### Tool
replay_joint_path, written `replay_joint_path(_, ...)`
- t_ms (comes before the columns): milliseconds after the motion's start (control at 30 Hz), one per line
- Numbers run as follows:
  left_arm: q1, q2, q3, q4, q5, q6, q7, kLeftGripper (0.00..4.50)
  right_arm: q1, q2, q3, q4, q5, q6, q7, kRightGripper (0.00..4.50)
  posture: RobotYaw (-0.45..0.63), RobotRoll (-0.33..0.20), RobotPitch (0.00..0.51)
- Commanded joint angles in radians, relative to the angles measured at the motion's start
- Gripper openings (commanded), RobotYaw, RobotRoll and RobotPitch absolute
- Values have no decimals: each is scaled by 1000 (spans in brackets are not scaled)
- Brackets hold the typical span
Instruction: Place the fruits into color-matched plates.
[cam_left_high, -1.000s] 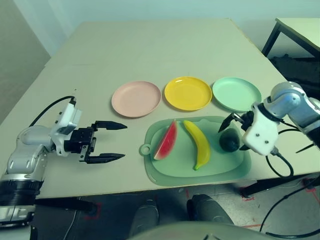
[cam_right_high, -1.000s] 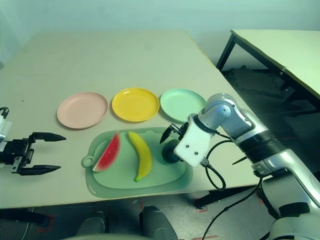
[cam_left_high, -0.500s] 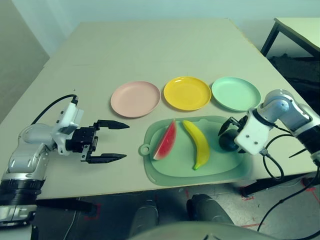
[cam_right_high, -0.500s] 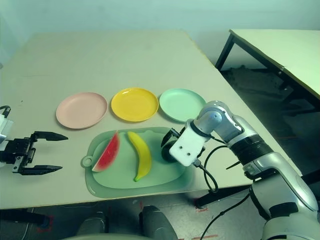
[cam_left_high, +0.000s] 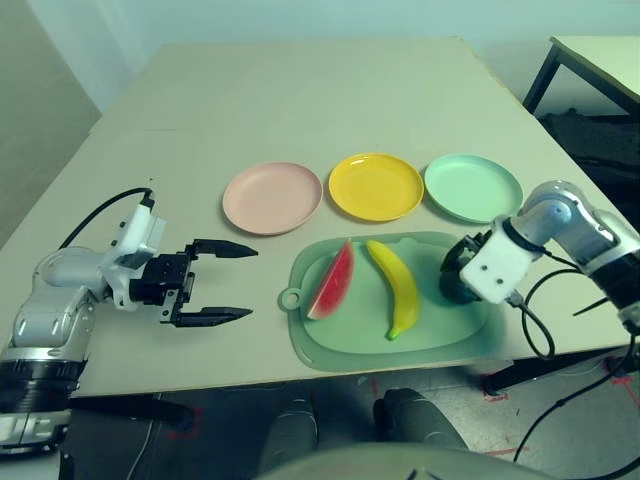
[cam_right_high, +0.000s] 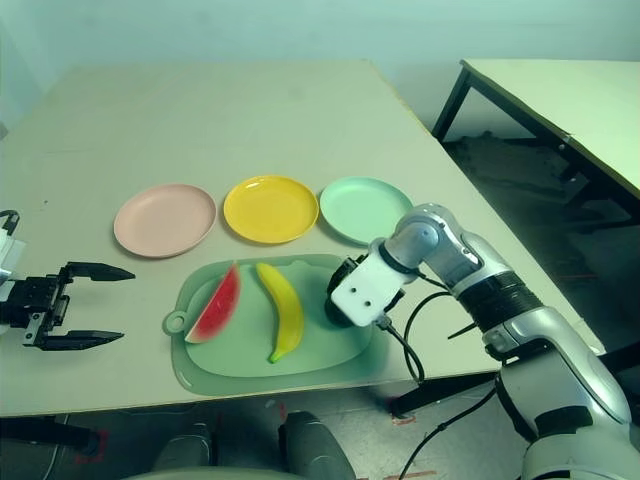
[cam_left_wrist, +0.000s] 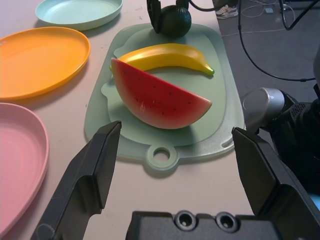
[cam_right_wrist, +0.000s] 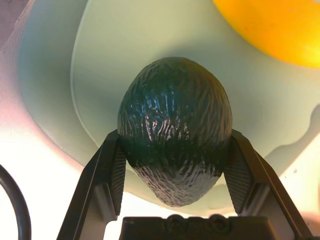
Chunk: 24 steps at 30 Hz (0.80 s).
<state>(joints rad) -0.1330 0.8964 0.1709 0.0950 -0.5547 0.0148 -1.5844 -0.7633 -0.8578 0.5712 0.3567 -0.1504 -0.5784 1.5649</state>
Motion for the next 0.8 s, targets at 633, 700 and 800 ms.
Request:
replay_joint_path(633,-63,-52,47,-4,-50,219,235,4500,-344,116,-77,336,31,190,3,2996,-123,0,47)
replay_joint_path(700,-70,-58,51,-19,-50,252,282,4500,-402,156,-71,477,-28,146,-72,2996,-123,0,47)
replay_joint_path(800,-74,-64,64,-41,-54,297,341,4500,-476,213,-60,665,-120,96,-222,2996,-105,0,51)
